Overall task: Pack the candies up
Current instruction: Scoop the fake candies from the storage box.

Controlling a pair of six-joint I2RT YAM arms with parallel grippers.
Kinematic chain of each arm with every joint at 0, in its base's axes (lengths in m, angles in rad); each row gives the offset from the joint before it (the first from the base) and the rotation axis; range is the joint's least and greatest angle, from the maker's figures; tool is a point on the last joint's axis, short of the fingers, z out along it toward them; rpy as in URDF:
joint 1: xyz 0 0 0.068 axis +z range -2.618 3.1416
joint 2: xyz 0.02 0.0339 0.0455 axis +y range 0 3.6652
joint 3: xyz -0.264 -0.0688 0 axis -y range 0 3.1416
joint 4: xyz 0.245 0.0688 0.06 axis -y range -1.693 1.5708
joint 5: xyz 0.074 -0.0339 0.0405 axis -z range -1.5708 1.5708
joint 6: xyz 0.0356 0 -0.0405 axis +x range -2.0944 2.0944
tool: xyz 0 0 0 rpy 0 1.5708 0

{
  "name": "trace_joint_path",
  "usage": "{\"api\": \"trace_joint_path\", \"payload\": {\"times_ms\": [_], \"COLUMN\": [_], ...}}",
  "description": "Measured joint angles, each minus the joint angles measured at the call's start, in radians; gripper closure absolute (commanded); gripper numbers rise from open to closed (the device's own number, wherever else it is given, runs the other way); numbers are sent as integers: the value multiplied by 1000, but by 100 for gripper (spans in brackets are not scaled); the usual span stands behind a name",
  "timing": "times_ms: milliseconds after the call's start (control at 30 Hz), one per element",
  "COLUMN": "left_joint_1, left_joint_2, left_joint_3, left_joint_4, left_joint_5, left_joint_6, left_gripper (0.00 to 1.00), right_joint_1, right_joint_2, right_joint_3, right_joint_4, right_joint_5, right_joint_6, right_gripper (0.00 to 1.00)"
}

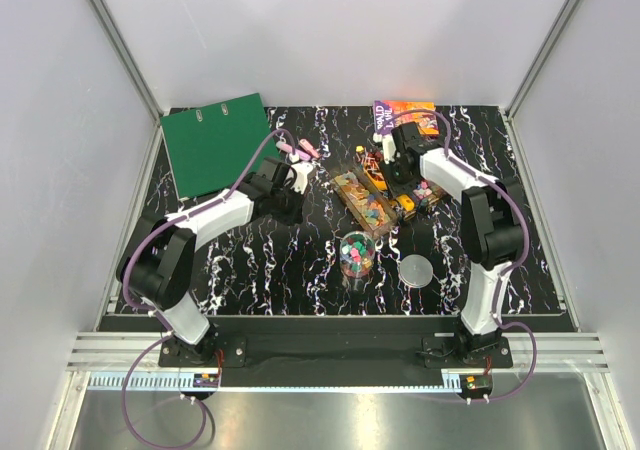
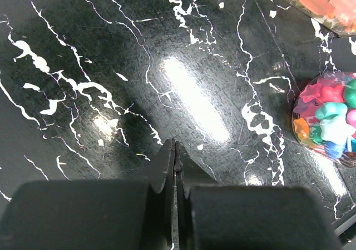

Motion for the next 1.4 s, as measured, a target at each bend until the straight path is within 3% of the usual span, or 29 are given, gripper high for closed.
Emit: {"api": "trace_joint_path", "payload": {"times_ms": [700, 1400], "left_joint_1": [0, 2], "left_joint_2": [10, -20], "left_joint_3": [9, 68], "left_joint_4": [-49, -242], "left_joint_5": [-27, -80], "left_joint_6": [85, 180], "left_gripper": [100, 100], "right_joint_1": [23, 27], "right_joint_2": [-182, -275], "right_joint_3": [-344, -486], "right_joint_4": [431, 578], "right_joint_5": [50, 41], "right_joint_6": [-3, -32], "right_gripper": [100, 100]}}
